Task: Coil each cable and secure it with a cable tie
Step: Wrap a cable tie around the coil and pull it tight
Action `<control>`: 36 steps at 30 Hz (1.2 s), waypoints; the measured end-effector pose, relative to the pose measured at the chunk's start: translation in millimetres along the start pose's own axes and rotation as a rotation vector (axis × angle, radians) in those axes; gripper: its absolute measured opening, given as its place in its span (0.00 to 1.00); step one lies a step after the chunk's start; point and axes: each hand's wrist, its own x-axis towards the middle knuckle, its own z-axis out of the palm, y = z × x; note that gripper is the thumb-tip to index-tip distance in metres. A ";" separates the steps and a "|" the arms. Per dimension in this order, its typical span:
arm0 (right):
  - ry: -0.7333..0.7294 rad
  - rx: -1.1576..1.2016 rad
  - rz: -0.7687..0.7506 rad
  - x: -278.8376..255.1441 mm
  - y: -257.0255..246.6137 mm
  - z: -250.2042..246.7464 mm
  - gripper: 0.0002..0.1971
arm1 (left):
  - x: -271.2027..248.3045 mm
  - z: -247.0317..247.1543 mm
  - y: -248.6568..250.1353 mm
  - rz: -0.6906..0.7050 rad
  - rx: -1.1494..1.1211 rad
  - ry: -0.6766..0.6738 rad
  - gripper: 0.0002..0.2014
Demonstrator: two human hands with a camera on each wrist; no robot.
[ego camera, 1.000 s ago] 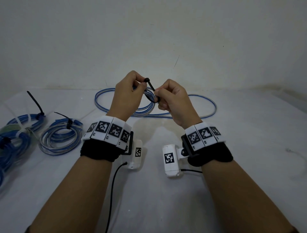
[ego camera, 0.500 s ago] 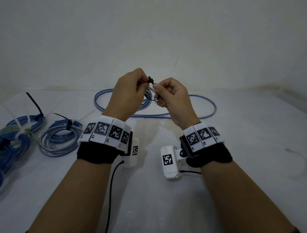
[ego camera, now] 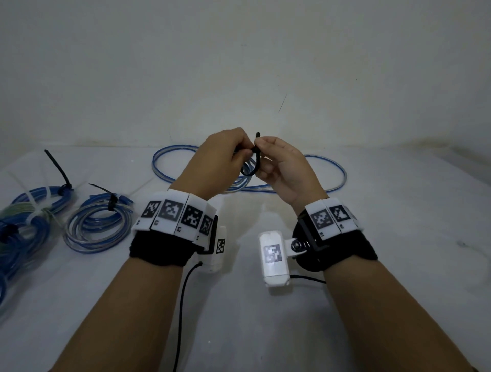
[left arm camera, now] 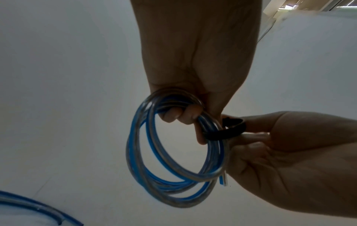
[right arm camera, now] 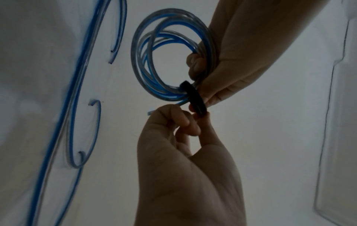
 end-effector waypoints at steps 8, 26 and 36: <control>0.217 -0.073 0.041 6.9 3.7 -12.8 0.07 | -3.0 4.1 4.1 0.004 -0.026 -0.191 0.05; 0.149 -0.151 0.011 7.3 5.3 -9.6 0.09 | -0.1 6.8 -0.4 -0.013 -0.047 -0.186 0.07; 0.234 -0.108 0.014 12.2 -0.3 -25.4 0.14 | -0.4 16.4 13.4 0.097 -0.006 -0.219 0.07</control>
